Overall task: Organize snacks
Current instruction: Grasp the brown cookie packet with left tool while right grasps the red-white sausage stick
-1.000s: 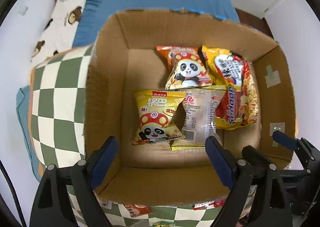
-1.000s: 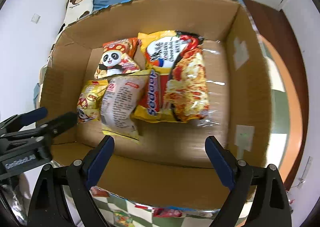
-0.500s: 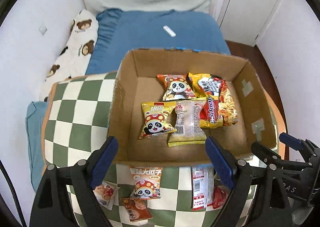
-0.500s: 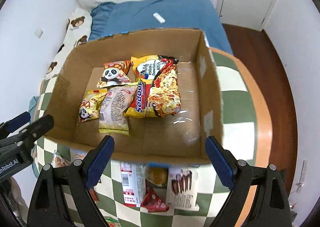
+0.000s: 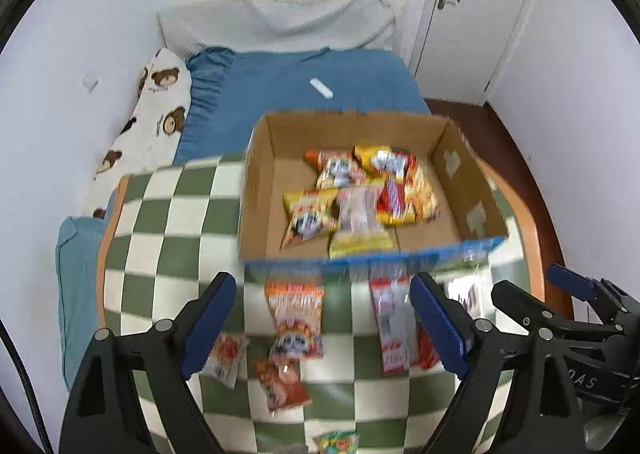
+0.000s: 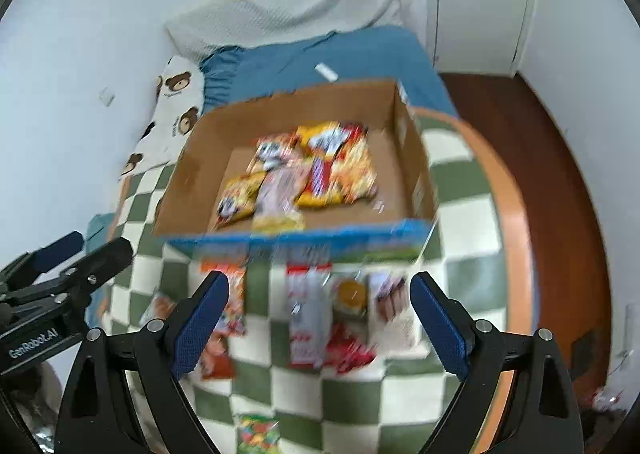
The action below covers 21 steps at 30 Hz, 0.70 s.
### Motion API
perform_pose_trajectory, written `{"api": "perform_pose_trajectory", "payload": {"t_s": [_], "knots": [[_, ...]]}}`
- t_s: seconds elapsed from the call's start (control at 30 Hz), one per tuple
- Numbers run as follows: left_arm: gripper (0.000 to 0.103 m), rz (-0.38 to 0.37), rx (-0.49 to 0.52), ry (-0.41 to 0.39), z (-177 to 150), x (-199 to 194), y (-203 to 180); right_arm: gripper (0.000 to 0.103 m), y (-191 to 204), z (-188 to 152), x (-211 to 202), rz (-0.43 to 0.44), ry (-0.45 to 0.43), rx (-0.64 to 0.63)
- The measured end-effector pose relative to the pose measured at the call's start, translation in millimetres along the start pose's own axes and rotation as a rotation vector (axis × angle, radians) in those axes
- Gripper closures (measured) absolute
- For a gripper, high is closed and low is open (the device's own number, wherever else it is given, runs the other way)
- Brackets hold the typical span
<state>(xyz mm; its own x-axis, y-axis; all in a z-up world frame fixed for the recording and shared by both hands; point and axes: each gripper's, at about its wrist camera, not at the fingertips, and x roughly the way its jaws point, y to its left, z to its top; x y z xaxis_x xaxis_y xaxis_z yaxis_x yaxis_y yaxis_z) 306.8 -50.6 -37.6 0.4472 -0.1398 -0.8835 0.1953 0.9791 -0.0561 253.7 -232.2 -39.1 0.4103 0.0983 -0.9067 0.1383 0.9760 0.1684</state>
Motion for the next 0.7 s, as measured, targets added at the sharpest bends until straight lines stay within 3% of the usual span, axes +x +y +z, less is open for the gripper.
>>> {"api": "perform_pose_trajectory", "payload": {"t_s": [0.1, 0.27, 0.33, 0.4, 0.47, 0.7], "knots": [[0.014, 0.015, -0.004, 0.066, -28.6, 15.7, 9.0, 0.009, -3.8, -26.0, 16.4, 0.017, 0.053, 0.037], [0.014, 0.026, -0.055, 0.262, -85.5, 77.8, 30.3, 0.010, -17.1, -64.4, 58.0, 0.033, 0.147, 0.123], [0.014, 0.033, -0.064, 0.318, -102.9, 103.6, 34.6, 0.018, -19.3, -74.3, 74.1, 0.050, 0.166, 0.144], [0.016, 0.032, -0.078, 0.381, -121.4, 131.3, 37.4, 0.030, -13.7, -79.7, 89.8, 0.050, 0.188, 0.129], [0.028, 0.034, -0.094, 0.425, -132.0, 152.3, 39.8, 0.037, -7.5, -79.9, 104.0, 0.047, 0.201, 0.113], [0.030, 0.063, -0.126, 0.510, -150.1, 203.1, 44.8, 0.038, 21.2, -66.8, 155.8, -0.019, 0.243, 0.047]]}}
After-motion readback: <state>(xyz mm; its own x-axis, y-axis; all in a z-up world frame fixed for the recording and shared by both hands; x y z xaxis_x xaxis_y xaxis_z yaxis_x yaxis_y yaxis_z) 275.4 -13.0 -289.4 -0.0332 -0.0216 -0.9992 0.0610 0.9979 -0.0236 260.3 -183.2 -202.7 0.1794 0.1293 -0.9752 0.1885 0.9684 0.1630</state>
